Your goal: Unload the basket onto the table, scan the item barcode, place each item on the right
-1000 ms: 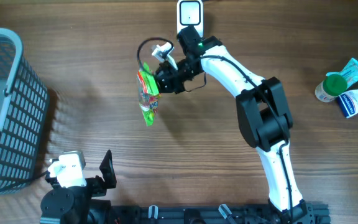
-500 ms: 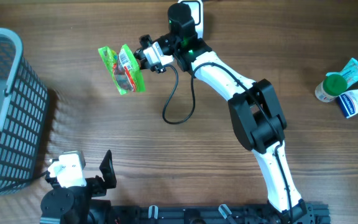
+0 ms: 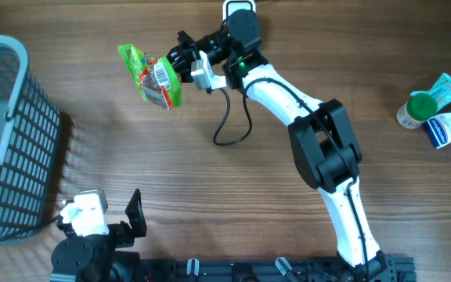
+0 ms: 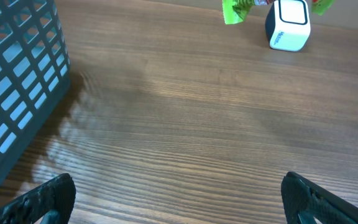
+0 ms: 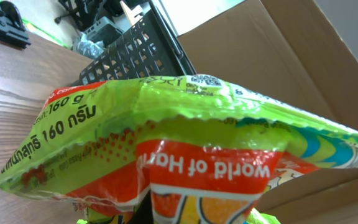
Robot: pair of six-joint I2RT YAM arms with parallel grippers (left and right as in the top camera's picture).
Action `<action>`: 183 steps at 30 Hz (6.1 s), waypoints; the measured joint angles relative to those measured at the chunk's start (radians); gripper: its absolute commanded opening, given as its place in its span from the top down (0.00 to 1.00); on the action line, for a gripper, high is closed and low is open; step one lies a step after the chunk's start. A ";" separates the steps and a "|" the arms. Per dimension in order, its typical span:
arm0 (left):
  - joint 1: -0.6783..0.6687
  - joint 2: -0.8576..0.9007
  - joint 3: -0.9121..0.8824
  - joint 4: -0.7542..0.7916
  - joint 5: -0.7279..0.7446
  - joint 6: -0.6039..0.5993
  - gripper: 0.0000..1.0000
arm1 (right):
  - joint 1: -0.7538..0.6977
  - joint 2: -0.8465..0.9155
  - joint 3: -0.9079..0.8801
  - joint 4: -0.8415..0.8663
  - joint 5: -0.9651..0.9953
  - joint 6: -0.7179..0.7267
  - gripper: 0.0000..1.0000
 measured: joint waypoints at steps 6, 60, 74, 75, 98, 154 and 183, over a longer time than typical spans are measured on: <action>0.000 0.000 0.000 0.000 0.000 0.000 0.00 | 0.000 0.000 0.000 0.003 0.000 0.022 0.95; 0.000 0.000 0.000 0.000 0.000 0.000 0.00 | -0.111 0.004 0.063 -1.071 1.090 2.175 0.95; 0.000 0.000 0.000 0.000 0.000 0.000 0.00 | -0.196 0.021 0.069 -0.834 1.254 2.436 0.95; 0.000 0.000 0.000 0.000 0.000 0.000 0.00 | -0.196 0.030 0.071 -0.807 1.254 2.462 0.95; 0.000 0.000 0.000 0.000 0.000 0.000 0.00 | -0.237 0.137 0.326 -1.061 1.203 2.428 0.95; 0.000 0.000 0.000 0.000 0.000 0.000 0.00 | -1.341 -0.207 -0.012 -2.174 1.743 1.336 0.51; 0.000 0.000 0.000 0.000 0.000 0.000 0.00 | -0.975 -0.713 0.217 -2.400 1.266 0.966 0.12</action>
